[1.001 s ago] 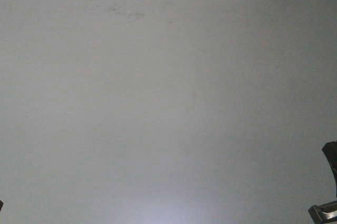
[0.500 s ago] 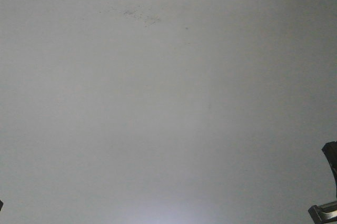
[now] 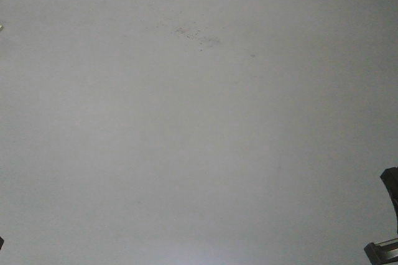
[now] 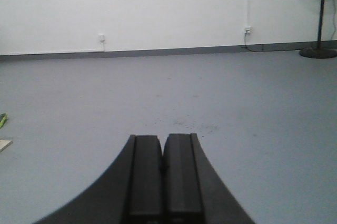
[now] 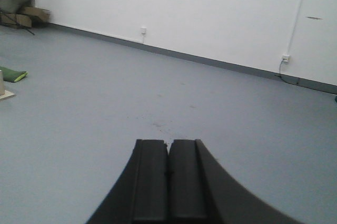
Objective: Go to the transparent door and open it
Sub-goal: 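Turn the base away from the wall toward the glass door area, then drive the base forward to the white-framed sliding glass door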
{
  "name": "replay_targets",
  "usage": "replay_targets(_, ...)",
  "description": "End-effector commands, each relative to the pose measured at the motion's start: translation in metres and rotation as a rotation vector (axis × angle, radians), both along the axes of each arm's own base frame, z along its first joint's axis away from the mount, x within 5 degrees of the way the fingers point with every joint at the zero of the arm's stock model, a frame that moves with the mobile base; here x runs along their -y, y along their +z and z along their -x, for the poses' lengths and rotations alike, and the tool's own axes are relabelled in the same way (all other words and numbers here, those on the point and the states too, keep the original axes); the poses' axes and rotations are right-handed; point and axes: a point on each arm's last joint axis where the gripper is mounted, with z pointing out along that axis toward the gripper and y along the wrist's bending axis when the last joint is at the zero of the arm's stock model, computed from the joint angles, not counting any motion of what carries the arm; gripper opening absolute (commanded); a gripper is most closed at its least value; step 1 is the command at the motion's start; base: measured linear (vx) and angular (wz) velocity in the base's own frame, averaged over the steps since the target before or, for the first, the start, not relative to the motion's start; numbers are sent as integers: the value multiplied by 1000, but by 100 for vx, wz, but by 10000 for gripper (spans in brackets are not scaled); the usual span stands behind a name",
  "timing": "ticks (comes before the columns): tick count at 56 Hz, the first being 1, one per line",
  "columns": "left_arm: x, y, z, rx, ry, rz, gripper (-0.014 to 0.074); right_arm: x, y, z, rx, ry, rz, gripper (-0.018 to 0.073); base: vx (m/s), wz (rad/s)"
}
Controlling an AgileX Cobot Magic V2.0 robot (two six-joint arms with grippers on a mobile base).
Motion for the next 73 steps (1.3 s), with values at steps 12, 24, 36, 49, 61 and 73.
replay_targets(12,-1,3,0,76,8,21,-6,1,7,1,95,-7,-6,-6,58,46)
replay_targets(24,-1,3,0,76,8,21,-6,1,7,1,95,-6,-6,-6,59,54)
replay_targets(36,-1,3,0,76,8,21,-6,1,7,1,95,-6,-6,-6,59,47)
replay_targets(49,-1,3,0,76,8,21,-6,1,7,1,95,-6,-6,-6,60,40)
replay_targets(61,-1,3,0,76,8,21,-6,1,7,1,95,-6,-6,-6,60,43)
replay_targets(73,-1,3,0,76,8,21,-6,1,7,1,95,-6,-6,-6,59,44)
